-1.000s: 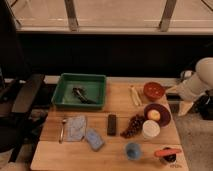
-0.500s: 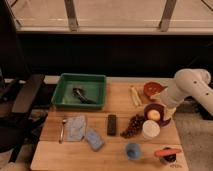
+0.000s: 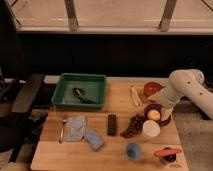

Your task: Place apple in paper cup

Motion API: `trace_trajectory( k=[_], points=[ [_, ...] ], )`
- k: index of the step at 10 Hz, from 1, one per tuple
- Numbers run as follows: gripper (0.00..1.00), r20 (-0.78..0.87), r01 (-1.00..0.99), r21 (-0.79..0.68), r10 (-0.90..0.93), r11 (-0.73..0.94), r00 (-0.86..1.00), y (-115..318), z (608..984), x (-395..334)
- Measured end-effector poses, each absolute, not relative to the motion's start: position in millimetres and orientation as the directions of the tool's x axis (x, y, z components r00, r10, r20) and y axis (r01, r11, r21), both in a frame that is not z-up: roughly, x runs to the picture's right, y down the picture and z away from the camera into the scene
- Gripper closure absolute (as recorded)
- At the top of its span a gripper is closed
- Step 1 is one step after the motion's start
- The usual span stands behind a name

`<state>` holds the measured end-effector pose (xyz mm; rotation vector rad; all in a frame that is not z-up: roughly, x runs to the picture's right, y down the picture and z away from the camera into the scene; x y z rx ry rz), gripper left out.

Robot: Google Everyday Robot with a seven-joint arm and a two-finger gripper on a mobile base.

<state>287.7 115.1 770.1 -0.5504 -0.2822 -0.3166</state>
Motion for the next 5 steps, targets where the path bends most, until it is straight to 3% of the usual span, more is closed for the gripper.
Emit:
trace_trajectory(
  k=[5],
  points=[
    [0.25, 0.339, 0.331, -0.487, -0.175, 0.808, 0.924, 120.7, 784.2, 295.1]
  ],
)
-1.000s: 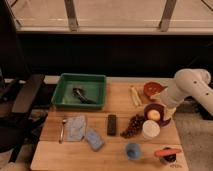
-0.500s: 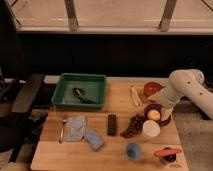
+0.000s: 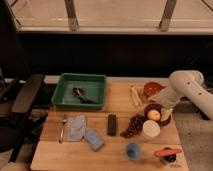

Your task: Place apple in paper cup

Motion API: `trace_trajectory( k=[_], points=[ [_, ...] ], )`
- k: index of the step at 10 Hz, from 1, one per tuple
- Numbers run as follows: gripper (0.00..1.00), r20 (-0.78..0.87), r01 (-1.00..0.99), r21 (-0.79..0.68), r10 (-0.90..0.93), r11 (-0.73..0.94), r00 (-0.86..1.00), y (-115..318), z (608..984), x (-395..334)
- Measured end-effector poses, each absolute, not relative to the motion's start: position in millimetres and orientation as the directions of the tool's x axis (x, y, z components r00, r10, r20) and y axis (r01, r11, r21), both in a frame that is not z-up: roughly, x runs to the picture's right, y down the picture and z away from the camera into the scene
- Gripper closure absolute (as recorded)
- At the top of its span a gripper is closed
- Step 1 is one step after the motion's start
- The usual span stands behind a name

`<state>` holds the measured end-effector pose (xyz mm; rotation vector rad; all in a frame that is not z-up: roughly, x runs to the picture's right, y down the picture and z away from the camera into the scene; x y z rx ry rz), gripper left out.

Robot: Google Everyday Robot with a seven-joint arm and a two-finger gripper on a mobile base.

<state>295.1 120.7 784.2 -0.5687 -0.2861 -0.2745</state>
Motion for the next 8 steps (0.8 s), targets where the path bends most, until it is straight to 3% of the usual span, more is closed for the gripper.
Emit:
trace_trajectory(
  k=[8],
  points=[
    [0.25, 0.338, 0.282, -0.546, -0.1, 0.789, 0.936, 140.6, 811.4, 309.1]
  ],
)
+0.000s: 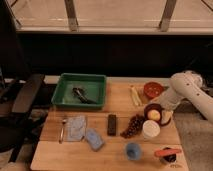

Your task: Place apple in paper cup

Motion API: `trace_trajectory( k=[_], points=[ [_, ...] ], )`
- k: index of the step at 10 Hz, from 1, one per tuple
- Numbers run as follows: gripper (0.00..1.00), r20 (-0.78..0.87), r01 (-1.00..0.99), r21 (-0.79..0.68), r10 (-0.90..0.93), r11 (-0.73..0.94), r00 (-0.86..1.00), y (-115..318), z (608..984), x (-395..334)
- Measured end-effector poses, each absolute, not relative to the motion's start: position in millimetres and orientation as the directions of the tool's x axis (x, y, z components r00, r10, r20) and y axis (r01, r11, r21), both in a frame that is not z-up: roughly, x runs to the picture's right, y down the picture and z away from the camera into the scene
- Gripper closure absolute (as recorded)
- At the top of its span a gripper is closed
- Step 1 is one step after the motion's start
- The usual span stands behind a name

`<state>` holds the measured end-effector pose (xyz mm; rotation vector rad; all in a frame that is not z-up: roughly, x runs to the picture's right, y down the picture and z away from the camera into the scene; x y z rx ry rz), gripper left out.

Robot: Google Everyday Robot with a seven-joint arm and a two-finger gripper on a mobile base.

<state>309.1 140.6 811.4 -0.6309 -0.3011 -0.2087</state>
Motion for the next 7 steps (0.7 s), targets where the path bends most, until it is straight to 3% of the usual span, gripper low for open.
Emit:
trace_trajectory(
  k=[7],
  points=[
    [0.25, 0.345, 0.27, -0.587, -0.066, 0.763, 0.936, 158.1, 827.5, 311.3]
  ],
)
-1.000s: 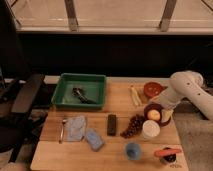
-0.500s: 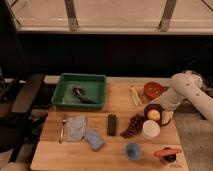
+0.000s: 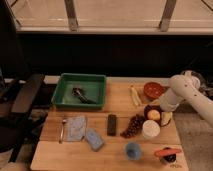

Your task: Place apple in paper cup

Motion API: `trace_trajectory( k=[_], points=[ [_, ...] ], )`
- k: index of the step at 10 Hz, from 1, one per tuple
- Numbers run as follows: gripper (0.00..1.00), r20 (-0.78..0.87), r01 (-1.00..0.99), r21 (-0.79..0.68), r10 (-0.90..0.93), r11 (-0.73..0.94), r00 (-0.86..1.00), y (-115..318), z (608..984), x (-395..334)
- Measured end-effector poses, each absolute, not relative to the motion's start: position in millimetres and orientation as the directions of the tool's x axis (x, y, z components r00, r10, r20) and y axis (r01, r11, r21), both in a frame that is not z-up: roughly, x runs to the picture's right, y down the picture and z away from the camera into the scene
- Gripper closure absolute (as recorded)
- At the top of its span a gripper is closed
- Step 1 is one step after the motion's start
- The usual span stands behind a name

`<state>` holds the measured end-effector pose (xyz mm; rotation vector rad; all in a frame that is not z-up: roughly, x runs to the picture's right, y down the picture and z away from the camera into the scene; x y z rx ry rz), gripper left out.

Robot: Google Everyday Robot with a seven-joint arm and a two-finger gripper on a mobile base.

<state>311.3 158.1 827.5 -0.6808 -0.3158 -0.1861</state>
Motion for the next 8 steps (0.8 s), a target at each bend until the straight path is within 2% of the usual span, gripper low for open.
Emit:
trace_trajectory(
  k=[2, 3, 4, 6, 8],
  points=[
    [0.26, 0.352, 0.271, -0.598, -0.057, 0.754, 0.934, 164.1, 831.9, 309.4],
    [0.33, 0.353, 0.27, -0.604, -0.052, 0.75, 0.934, 167.0, 832.8, 310.0],
    [0.45, 0.355, 0.269, -0.608, -0.047, 0.747, 0.934, 169.5, 833.8, 310.1],
    [0.6, 0.357, 0.27, -0.61, -0.045, 0.745, 0.933, 170.9, 834.1, 309.2],
    [0.84, 0.355, 0.267, -0.607, -0.046, 0.748, 0.934, 170.5, 830.6, 310.6]
  ],
)
